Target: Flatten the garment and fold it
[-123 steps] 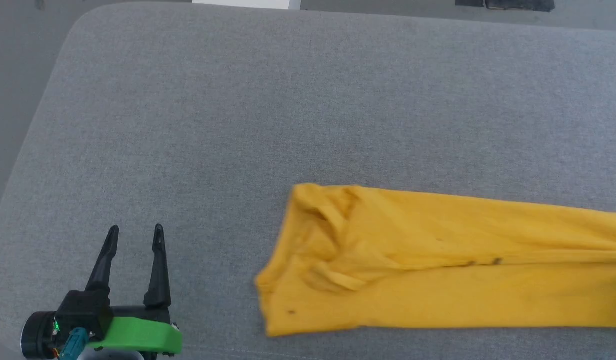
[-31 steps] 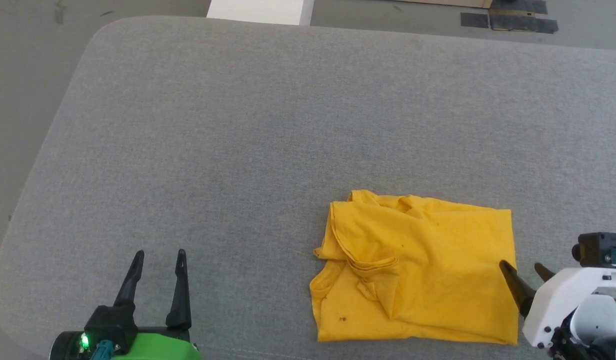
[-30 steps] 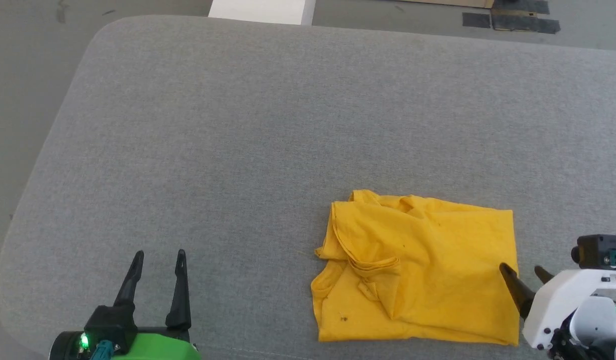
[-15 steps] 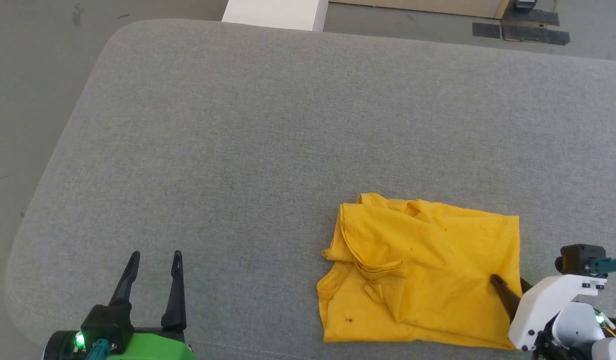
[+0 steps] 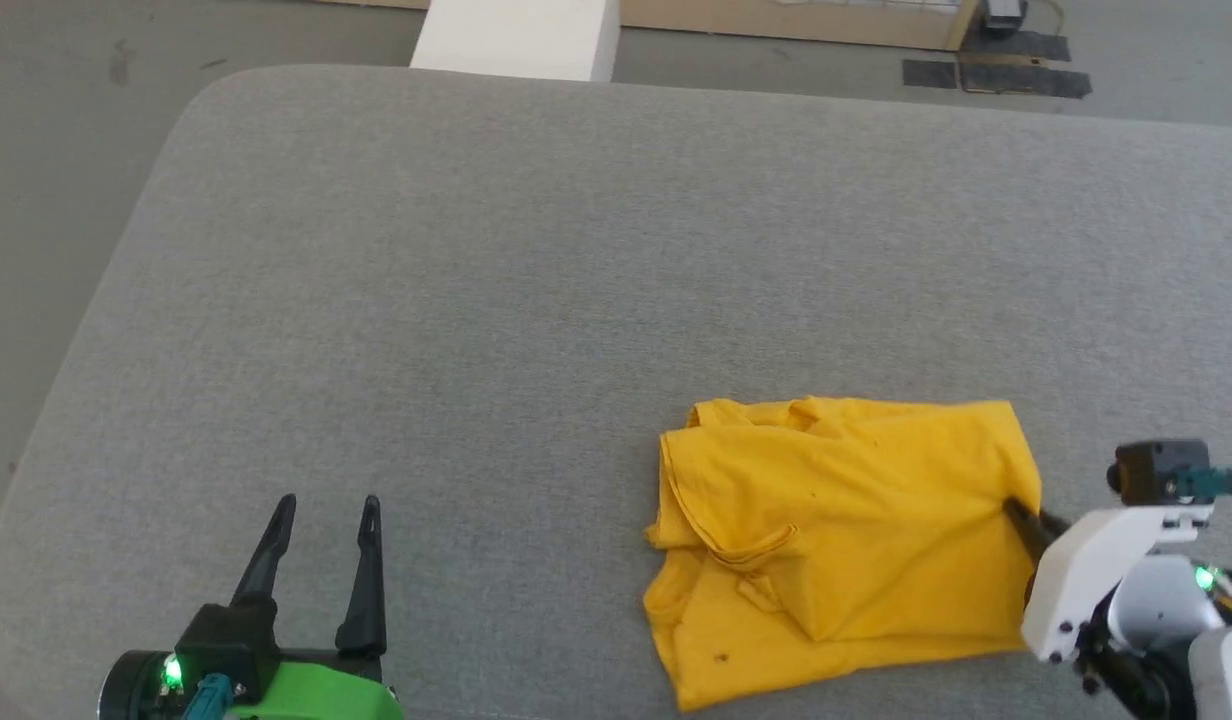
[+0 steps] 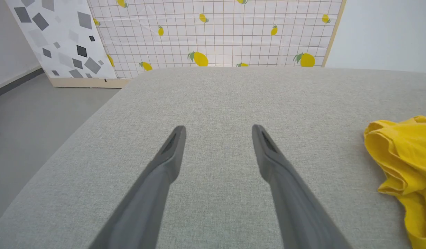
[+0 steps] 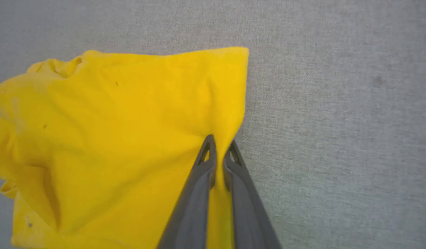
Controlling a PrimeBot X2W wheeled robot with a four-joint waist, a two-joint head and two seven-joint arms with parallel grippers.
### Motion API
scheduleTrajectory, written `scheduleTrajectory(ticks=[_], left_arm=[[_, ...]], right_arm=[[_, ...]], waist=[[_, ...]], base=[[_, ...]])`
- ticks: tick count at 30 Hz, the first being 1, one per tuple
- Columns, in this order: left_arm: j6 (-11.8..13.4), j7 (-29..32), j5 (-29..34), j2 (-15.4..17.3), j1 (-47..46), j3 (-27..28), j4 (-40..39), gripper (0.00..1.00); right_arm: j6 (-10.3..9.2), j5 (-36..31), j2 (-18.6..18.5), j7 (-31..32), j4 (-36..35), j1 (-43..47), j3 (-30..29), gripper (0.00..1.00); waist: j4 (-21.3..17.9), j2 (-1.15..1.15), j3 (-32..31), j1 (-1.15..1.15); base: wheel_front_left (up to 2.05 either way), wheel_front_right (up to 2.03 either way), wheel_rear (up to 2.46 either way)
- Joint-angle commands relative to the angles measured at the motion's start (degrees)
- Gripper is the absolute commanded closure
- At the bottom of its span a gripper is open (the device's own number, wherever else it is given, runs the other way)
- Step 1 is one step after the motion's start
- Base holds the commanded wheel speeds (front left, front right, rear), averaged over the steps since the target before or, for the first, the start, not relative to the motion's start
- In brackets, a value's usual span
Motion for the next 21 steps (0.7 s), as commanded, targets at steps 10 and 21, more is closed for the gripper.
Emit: scheduleTrajectory(ticks=[10,21], left_arm=[[0.2,0.4,0.0,1.3,-3.5,0.0,-1.0,0.0],[0.3,2.6,0.8,4.4,-6.9,0.5,-4.8,0.0]], right_arm=[[-0.1,-2.5,-6.9,0.5,0.1,-9.1,3.5,1.0],[-0.1,-6.0,-18.3,0.8,3.2,-18.5,3.1,1.0]], waist=[[-7.8,0.0,1.7,0.0],[-16.9,0.0,7.3,0.0]], base=[[0.0,0.0,0.0],[0.0,0.0,0.0]])
